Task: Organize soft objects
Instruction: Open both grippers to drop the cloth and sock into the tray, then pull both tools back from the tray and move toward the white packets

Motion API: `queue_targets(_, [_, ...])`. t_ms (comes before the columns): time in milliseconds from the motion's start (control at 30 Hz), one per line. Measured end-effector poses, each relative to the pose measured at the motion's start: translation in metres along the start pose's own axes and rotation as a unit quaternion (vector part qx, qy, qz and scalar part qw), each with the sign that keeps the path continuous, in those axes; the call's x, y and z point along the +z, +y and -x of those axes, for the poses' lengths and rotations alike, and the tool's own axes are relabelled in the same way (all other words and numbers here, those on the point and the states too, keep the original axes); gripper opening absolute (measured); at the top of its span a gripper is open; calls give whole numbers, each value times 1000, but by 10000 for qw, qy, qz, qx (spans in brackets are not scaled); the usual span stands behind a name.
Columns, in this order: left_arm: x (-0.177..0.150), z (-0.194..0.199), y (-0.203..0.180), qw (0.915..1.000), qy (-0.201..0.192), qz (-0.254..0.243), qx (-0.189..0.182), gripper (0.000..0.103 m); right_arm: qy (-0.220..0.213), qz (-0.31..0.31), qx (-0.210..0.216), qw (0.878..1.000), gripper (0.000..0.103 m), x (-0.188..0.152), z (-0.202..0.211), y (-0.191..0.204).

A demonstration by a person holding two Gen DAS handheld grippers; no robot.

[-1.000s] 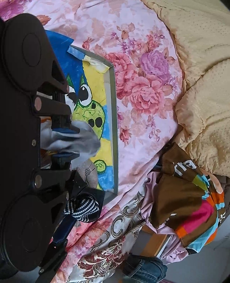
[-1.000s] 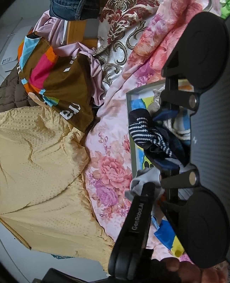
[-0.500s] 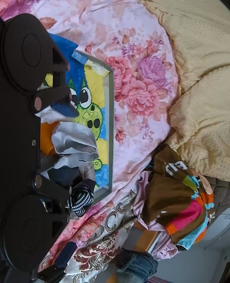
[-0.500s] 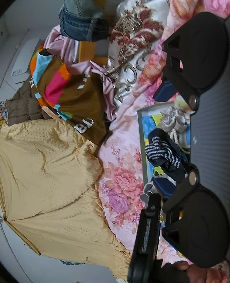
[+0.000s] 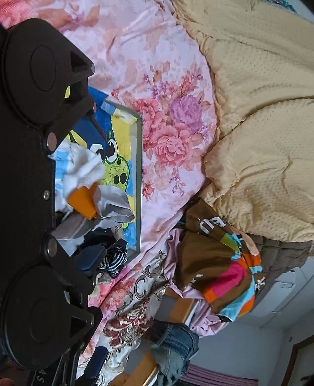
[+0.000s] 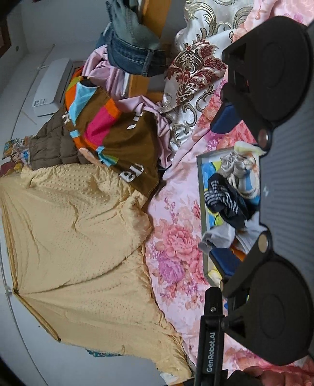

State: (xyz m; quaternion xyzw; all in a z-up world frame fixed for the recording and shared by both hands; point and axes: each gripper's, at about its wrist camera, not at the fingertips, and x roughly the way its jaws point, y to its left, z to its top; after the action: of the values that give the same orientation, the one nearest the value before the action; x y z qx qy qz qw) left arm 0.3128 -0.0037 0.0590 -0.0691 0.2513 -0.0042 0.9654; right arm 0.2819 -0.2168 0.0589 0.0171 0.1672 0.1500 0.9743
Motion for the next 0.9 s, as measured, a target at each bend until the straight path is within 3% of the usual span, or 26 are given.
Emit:
queue_targets(467, [-37,93,25,9995,-259,-42,176,102,-106,-58,83,9999,103,-12,78,29])
queue_targets(733, [-72,121,30,9996,-161,-34,217,102,-161,-77,148,9997,103,-47,117,26])
queue_targets(900, [-95,128,34,9995,-30,-79,295,102,-31,-250,174,9995,103,-58,119,23])
